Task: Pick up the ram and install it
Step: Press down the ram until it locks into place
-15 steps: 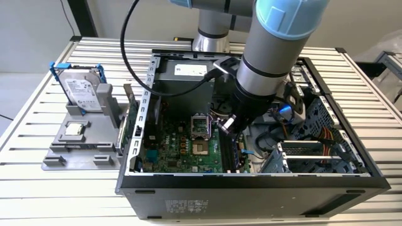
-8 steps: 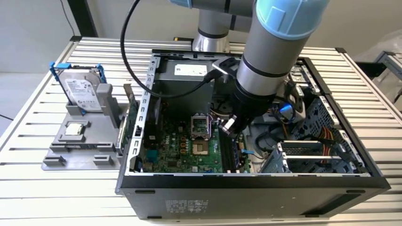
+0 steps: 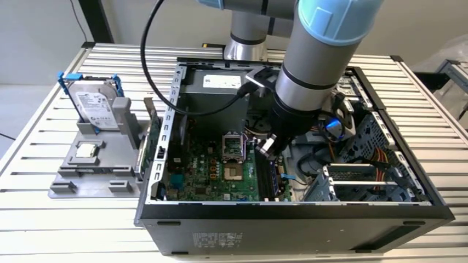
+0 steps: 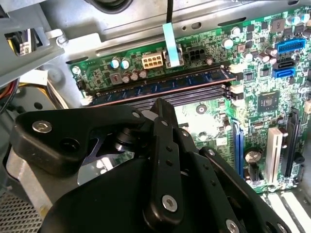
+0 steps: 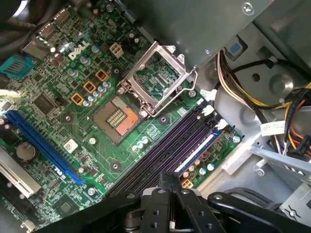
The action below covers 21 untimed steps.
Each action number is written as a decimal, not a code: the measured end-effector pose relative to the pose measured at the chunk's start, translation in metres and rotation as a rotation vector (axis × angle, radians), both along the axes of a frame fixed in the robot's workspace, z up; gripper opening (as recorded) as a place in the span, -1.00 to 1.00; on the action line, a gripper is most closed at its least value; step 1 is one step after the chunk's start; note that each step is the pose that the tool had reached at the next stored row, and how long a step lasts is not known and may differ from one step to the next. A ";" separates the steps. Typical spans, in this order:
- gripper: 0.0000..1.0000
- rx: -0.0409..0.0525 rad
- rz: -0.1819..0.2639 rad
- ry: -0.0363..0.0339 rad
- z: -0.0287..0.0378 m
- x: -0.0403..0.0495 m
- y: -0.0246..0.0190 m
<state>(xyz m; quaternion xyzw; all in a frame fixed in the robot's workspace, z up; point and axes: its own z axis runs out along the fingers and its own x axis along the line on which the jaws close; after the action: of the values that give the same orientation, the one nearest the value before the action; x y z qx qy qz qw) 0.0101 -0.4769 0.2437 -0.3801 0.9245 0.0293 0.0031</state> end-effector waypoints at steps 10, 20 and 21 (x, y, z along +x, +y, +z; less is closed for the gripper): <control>-1.00 -0.0001 0.078 0.0000 0.0000 0.0000 0.0008; -1.00 -0.0001 0.161 0.0002 0.0000 0.0007 0.0010; -1.00 -0.0001 0.171 0.0002 0.0000 0.0007 0.0010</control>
<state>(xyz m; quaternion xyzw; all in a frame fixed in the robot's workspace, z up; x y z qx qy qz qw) 0.0107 -0.4759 0.2437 -0.4576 0.8886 0.0295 0.0005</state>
